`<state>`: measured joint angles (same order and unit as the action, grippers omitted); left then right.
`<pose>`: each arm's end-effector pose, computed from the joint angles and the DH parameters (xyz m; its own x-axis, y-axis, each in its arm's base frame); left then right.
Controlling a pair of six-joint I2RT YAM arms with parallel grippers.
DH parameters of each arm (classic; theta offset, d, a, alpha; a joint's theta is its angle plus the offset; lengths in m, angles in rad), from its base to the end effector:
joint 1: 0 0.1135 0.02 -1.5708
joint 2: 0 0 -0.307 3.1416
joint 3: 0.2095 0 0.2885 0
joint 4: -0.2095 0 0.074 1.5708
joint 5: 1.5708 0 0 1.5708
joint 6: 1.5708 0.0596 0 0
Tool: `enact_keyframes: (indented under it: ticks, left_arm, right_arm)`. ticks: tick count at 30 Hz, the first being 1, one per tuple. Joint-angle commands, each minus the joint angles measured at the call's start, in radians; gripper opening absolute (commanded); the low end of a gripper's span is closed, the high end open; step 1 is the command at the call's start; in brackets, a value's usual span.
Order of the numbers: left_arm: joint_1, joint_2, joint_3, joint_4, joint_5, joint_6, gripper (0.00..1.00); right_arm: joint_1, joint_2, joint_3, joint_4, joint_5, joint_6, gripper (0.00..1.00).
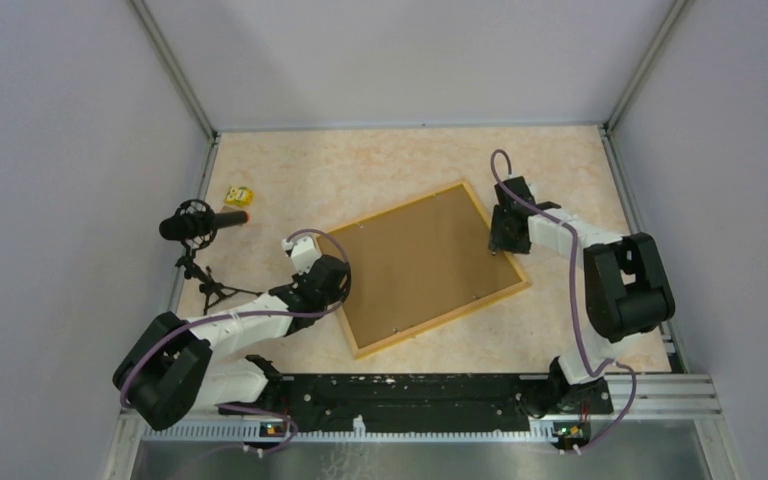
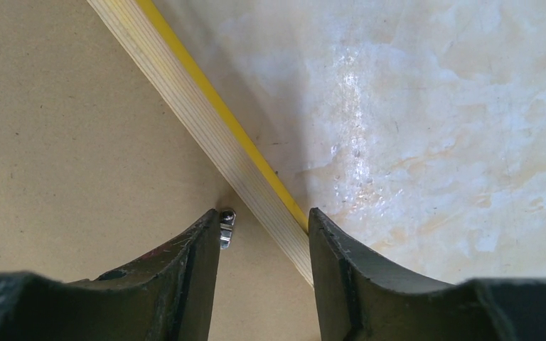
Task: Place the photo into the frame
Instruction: Install the photo frame at the center of the board.
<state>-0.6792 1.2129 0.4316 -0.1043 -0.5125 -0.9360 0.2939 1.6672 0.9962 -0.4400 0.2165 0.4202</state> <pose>0.2010 -0.1247 0.1474 -0.6037 -0.4145 -0.6810 -0.3036 0.9094 -0.2844 0.3545 0.0939 0.1721 -0.8613 0.1556 -0.4837 0.1749 0.9846 0.0053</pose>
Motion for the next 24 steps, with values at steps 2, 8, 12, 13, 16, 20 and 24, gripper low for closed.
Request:
enact_keyframes:
  ticks: [2, 8, 12, 13, 16, 20, 24]
  left_arm:
    - [-0.007, 0.033, -0.035, -0.056, 0.140, -0.004, 0.18]
    - [-0.005, 0.036, -0.033, -0.058, 0.139, -0.004, 0.18]
    - [-0.006, 0.046, -0.027, -0.060, 0.140, -0.004, 0.18]
    - [-0.005, 0.047, -0.026, -0.060, 0.141, -0.005, 0.18]
    - [-0.006, 0.050, -0.025, -0.061, 0.141, -0.004, 0.18]
    - [-0.005, 0.053, -0.024, -0.061, 0.143, -0.004, 0.18]
    - [-0.005, 0.053, -0.024, -0.060, 0.143, -0.002, 0.18]
  right_arm:
    - [0.011, -0.019, -0.054, -0.080, 0.009, -0.026, 0.44]
    - [0.012, -0.018, -0.056, -0.077, 0.029, -0.039, 0.34]
    - [0.012, -0.025, -0.056, -0.072, 0.030, -0.047, 0.23]
    - [0.011, -0.026, -0.057, -0.068, 0.034, -0.050, 0.22]
    - [0.012, -0.028, -0.055, -0.062, 0.037, -0.060, 0.14]
    - [0.012, -0.046, -0.048, -0.068, 0.012, -0.060, 0.29]
    - [0.011, -0.108, -0.055, -0.078, 0.029, -0.051, 0.45]
